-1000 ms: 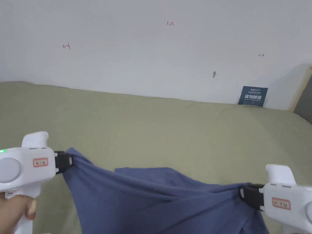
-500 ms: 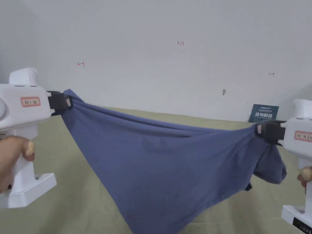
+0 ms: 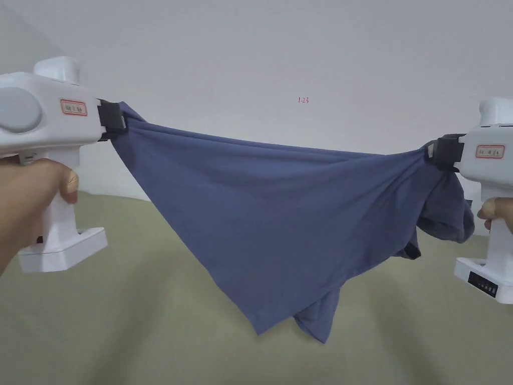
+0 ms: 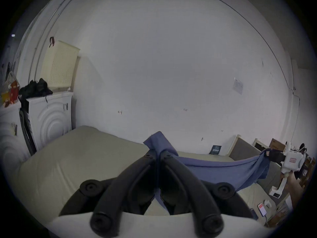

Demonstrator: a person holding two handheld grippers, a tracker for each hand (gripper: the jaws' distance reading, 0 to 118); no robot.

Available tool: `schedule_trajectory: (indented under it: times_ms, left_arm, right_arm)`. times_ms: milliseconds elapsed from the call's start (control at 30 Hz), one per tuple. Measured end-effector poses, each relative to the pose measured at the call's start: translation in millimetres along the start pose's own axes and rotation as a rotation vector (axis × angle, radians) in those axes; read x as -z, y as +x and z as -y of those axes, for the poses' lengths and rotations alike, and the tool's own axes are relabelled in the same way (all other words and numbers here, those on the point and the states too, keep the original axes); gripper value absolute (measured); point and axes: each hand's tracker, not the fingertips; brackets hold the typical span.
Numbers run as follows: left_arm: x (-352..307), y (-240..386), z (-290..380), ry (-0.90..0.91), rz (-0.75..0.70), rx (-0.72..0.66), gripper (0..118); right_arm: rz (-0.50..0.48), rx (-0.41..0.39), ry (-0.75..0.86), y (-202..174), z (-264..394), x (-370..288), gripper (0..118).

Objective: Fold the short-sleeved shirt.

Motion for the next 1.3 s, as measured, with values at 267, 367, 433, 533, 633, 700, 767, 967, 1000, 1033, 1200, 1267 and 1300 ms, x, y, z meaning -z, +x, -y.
schedule_trajectory:
  times_ms: [267,367,433,533,633,700,767,967,1000,1033,1200,1267,1300]
  left_arm:
    - [19,7,8,0.013,-0.011,-0.008,5]
    - [16,6,36,-0.004,-0.012,0.019,5]
    - [13,1,58,-0.024,-0.01,0.019,5]
    - [9,-10,94,-0.104,0.01,-0.027,5]
    - [-1,-21,132,-0.166,0.003,-0.039,5]
    - [-14,-25,159,-0.198,0.006,-0.055,5]
    - [-30,-30,183,-0.219,0.017,-0.062,5]
    - [-105,-38,255,-0.287,0.011,-0.121,5]
    - [-113,-43,267,-0.315,-0.009,-0.126,5]
    - [-119,-50,279,-0.348,-0.019,-0.131,5]
    - [-154,-66,328,-0.441,-0.053,-0.184,5]
    - [-163,-71,341,-0.478,-0.062,-0.192,5]
    - [-168,-72,347,-0.493,-0.072,-0.196,5]
  right_arm:
    - [0.03,0.014,0.027,1,11,22,9]
    - [0.022,-0.02,0.004,7,30,17,9]
    - [0.013,-0.029,-0.018,11,47,12,9]
    - [-0.006,0.013,-0.042,17,83,-3,9]
    - [-0.021,0.038,-0.082,23,125,-20,9]
    - [-0.023,0.044,-0.135,24,153,-32,9]
    - [-0.012,0.053,-0.187,25,179,-46,9]
    - [0.005,0.063,-0.323,24,243,-97,9]
    - [0.001,0.073,-0.339,27,253,-105,9]
    - [-0.004,0.085,-0.363,27,262,-114,9]
    - [-0.017,0.102,-0.479,25,304,-153,9]
    - [-0.016,0.112,-0.511,24,318,-164,9]
    - [-0.02,0.115,-0.534,23,324,-168,9]
